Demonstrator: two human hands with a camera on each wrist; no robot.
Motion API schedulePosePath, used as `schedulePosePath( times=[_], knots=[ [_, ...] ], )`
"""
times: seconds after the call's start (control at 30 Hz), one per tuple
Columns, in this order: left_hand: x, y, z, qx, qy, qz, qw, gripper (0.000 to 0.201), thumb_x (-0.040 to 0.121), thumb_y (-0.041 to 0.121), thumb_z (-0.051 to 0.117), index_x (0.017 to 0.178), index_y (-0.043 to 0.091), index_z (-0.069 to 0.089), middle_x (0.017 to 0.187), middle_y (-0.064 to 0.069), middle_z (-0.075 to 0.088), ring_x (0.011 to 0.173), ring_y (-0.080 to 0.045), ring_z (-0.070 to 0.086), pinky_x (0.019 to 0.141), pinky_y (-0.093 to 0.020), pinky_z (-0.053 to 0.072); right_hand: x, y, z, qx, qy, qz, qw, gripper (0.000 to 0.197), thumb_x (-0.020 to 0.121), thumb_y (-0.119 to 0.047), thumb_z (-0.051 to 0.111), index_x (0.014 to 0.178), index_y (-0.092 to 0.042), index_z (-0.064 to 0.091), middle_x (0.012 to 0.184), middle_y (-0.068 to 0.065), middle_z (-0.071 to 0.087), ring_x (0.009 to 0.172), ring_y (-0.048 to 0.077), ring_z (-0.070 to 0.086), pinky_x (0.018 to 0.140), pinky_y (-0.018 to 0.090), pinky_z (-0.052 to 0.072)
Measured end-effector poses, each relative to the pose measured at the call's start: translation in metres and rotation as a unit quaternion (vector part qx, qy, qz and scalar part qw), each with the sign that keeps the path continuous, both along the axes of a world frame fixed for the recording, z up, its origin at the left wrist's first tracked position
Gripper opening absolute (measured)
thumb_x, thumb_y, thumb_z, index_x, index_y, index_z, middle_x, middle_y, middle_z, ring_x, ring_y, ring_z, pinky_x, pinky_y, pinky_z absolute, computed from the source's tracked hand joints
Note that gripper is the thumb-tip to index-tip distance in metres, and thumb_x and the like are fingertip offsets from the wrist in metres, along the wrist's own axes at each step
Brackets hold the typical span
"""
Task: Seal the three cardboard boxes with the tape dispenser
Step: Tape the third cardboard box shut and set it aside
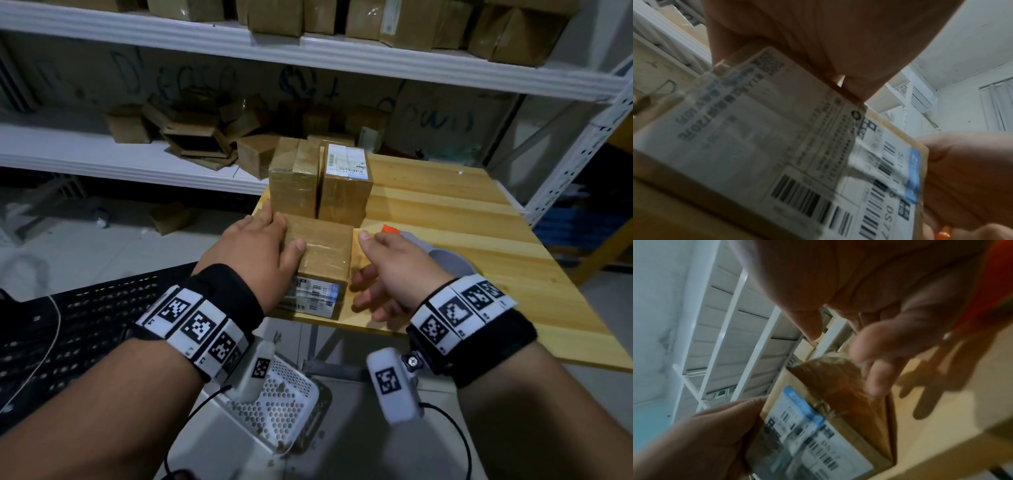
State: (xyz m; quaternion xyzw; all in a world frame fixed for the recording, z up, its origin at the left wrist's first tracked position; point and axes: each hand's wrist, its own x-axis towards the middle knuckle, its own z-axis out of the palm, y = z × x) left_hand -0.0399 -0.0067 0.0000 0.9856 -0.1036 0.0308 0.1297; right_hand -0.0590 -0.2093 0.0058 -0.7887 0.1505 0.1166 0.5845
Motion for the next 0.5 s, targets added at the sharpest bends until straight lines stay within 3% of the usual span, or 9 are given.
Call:
schedulePosePath(
  times=[0.17, 0.27, 0.33, 0.4, 0.43, 0.5],
  knots=[
    [-0.004, -0.001, 0.002, 0.004, 0.001, 0.001, 1.000, 0.067, 0.101, 0.055, 0.024, 0.156, 0.018, 0.031, 0.168, -0.009, 0.019, 0.150, -0.030, 0.026, 0.122, -0.040, 0.019, 0.013, 0.001, -0.018, 0.115, -0.029, -0.077, 0.990, 0.048, 0.111, -0.036, 0.045, 0.153, -0.016, 0.035, 0.080, 0.008, 0.059, 0.049, 0.017, 0.051, 0.048, 0.025, 0.032],
    [-0.006, -0.003, 0.005, 0.009, 0.002, 0.005, 1.000, 0.065, 0.102, 0.053, 0.025, 0.157, 0.018, 0.031, 0.168, -0.009, 0.018, 0.151, -0.030, 0.024, 0.122, -0.038, 0.017, 0.016, 0.006, -0.030, 0.141, -0.060, -0.112, 0.982, 0.052, 0.110, -0.020, 0.050, 0.159, -0.023, 0.032, 0.070, 0.003, 0.051, 0.049, 0.014, 0.043, 0.048, 0.026, 0.030],
    [-0.007, -0.004, 0.006, 0.009, 0.001, 0.007, 1.000, 0.064, 0.103, 0.052, 0.025, 0.157, 0.018, 0.031, 0.168, -0.009, 0.018, 0.151, -0.030, 0.024, 0.122, -0.037, 0.016, 0.015, 0.012, -0.039, 0.141, -0.081, -0.130, 0.978, 0.051, 0.109, -0.018, 0.052, 0.157, -0.024, 0.036, 0.067, 0.001, 0.051, 0.048, 0.013, 0.043, 0.048, 0.026, 0.031],
    [-0.009, -0.005, 0.007, 0.012, 0.003, 0.008, 1.000, 0.063, 0.104, 0.052, 0.025, 0.157, 0.017, 0.030, 0.168, -0.010, 0.018, 0.151, -0.030, 0.023, 0.122, -0.037, 0.016, 0.015, 0.022, -0.044, 0.113, -0.098, -0.152, 0.977, 0.045, 0.108, -0.025, 0.054, 0.151, -0.026, 0.044, 0.077, 0.002, 0.060, 0.053, 0.013, 0.052, 0.048, 0.028, 0.038],
    [-0.009, -0.005, 0.007, 0.015, 0.004, 0.008, 1.000, 0.063, 0.104, 0.051, 0.025, 0.157, 0.017, 0.029, 0.168, -0.010, 0.017, 0.151, -0.030, 0.023, 0.122, -0.037, 0.016, 0.017, 0.026, -0.048, 0.092, -0.102, -0.165, 0.977, 0.042, 0.107, -0.030, 0.055, 0.148, -0.029, 0.047, 0.091, 0.003, 0.067, 0.064, 0.016, 0.061, 0.054, 0.032, 0.047],
    [-0.010, -0.007, 0.007, 0.017, 0.006, 0.010, 1.000, 0.063, 0.104, 0.051, 0.024, 0.157, 0.016, 0.028, 0.168, -0.010, 0.016, 0.152, -0.031, 0.022, 0.123, -0.037, 0.015, 0.020, 0.032, -0.057, 0.043, -0.104, -0.181, 0.977, 0.041, 0.104, -0.038, 0.055, 0.144, -0.034, 0.049, 0.124, 0.006, 0.068, 0.100, 0.026, 0.070, 0.082, 0.046, 0.060]
  ],
)
